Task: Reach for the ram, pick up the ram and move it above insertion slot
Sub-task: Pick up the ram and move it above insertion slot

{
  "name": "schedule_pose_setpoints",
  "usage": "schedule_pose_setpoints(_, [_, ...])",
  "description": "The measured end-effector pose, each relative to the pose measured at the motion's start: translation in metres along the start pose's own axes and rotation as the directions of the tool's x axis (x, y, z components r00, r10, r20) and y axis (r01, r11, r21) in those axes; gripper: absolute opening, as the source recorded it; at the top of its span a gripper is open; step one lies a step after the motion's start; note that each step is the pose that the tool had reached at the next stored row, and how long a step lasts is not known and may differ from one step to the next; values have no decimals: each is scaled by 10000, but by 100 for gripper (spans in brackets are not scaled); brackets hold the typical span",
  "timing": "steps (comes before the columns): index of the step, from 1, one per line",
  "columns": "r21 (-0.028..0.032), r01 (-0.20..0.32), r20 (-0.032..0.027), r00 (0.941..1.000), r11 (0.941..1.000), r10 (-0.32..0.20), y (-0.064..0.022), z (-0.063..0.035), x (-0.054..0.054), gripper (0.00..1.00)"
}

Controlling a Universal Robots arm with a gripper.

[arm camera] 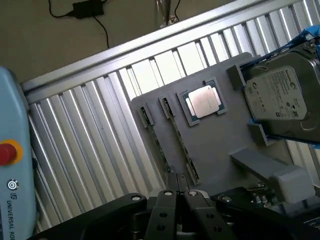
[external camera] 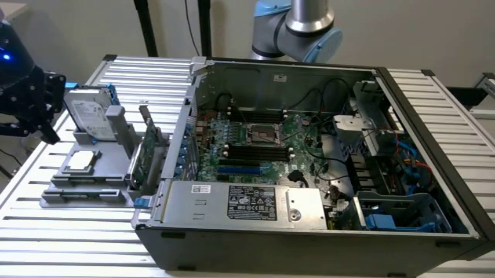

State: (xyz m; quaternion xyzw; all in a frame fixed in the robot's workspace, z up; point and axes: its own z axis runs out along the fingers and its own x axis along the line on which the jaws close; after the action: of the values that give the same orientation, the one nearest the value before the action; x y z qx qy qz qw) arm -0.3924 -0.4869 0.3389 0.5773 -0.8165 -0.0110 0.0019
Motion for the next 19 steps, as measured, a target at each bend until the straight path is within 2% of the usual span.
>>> schedule_pose_setpoints(5, [37, 903, -3, 9959, 9959, -903, 0, 14, 0, 11])
schedule_pose_setpoints(9, [65, 1618, -9, 9868, 9868, -1618, 0, 25, 0, 11])
schedule_pose_setpoints(13, [95, 2334, -17, 9724, 9723, -2334, -1, 36, 0, 11])
schedule_pose_setpoints(16, [122, 2862, -23, 9582, 9581, -2862, -1, 44, 1, 11])
schedule_pose_setpoints(19, [137, 3379, -32, 9412, 9411, -3379, -1, 47, 0, 11])
